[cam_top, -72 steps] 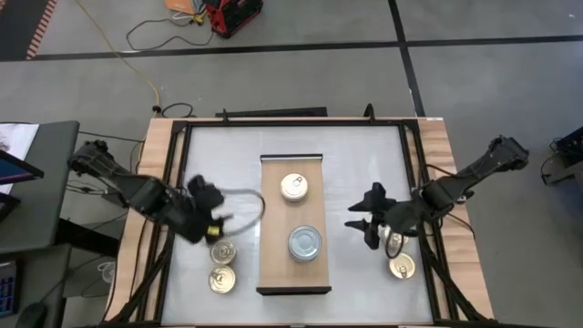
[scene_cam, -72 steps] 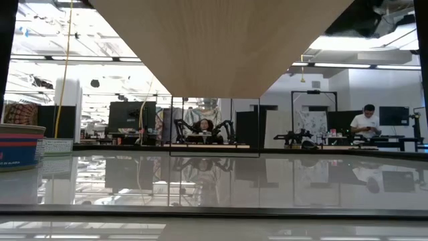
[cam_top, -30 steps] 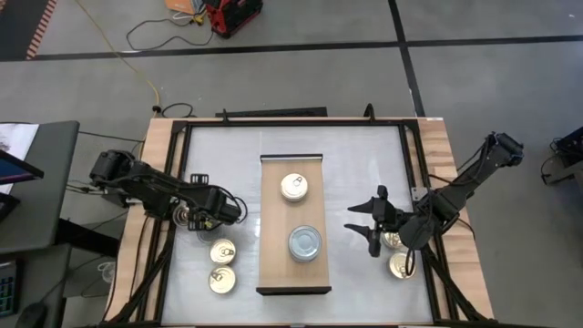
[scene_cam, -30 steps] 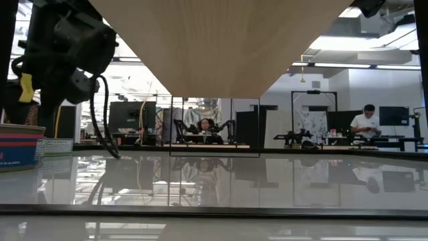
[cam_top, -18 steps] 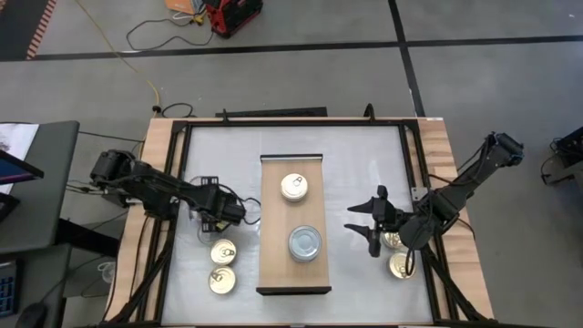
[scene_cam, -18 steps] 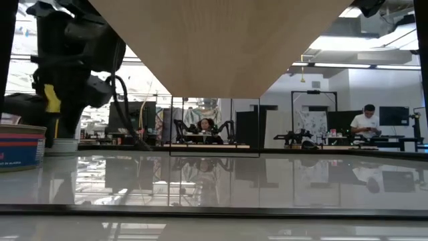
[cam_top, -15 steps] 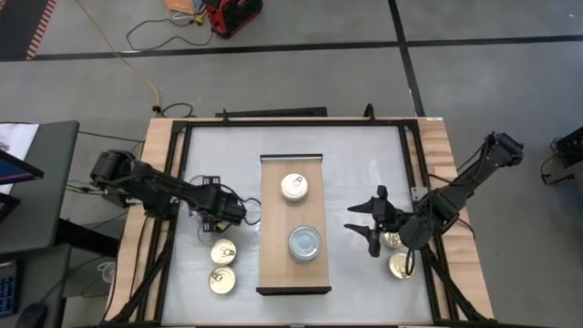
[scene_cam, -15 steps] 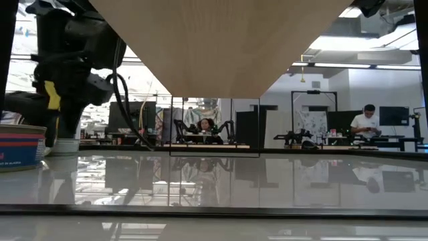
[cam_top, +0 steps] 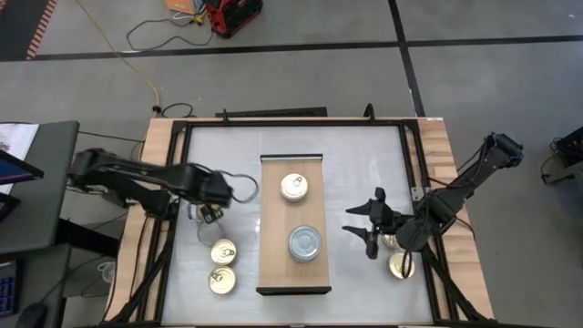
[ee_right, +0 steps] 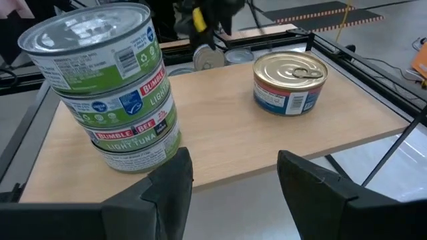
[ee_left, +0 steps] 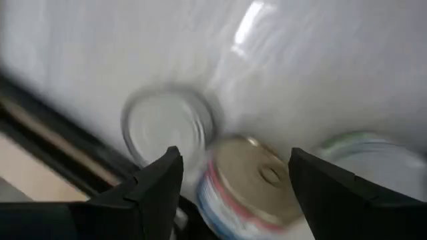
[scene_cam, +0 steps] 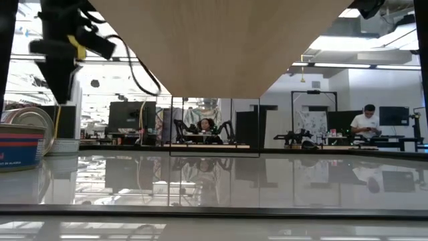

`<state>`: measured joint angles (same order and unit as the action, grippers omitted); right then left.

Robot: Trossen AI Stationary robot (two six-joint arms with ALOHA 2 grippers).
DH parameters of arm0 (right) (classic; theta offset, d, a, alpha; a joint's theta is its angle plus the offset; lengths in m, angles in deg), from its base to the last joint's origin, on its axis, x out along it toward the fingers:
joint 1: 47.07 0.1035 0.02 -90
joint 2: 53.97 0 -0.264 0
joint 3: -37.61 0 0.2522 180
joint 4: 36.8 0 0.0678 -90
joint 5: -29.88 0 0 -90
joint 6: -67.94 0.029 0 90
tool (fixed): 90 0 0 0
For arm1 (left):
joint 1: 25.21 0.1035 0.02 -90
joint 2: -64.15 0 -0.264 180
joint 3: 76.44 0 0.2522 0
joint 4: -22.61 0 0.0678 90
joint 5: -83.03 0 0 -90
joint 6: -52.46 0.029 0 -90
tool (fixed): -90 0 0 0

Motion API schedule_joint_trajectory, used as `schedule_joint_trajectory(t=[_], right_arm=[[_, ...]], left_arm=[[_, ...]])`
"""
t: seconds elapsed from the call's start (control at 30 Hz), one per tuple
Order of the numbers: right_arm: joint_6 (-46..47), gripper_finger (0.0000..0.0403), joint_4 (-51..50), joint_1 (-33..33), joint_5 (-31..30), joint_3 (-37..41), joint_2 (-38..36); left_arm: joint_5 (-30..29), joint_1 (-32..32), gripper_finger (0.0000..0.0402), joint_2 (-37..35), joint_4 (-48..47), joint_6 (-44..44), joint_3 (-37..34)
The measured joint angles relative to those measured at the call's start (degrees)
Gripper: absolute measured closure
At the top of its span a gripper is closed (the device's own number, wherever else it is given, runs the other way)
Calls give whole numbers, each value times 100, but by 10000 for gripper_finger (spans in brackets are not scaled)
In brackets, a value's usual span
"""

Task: Stack canned seafood by type on shelf
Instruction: Stack the blue tuna can on top of the blue tuna can on the shelf

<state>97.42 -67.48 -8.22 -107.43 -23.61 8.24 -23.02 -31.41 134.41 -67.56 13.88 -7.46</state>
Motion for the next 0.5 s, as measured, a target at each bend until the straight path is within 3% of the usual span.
schedule_joint_trajectory(t=[0.1,0.27,0.5], right_arm=[[-45,159,93,0,-1,0,-2],[-432,159,443,0,52,0,-2],[-470,159,560,0,90,0,-2]], left_arm=[[430,164,141,-605,-131,-1092,0],[557,179,141,-1239,-615,-2498,-2],[562,186,140,-1205,-548,-2728,-295]])
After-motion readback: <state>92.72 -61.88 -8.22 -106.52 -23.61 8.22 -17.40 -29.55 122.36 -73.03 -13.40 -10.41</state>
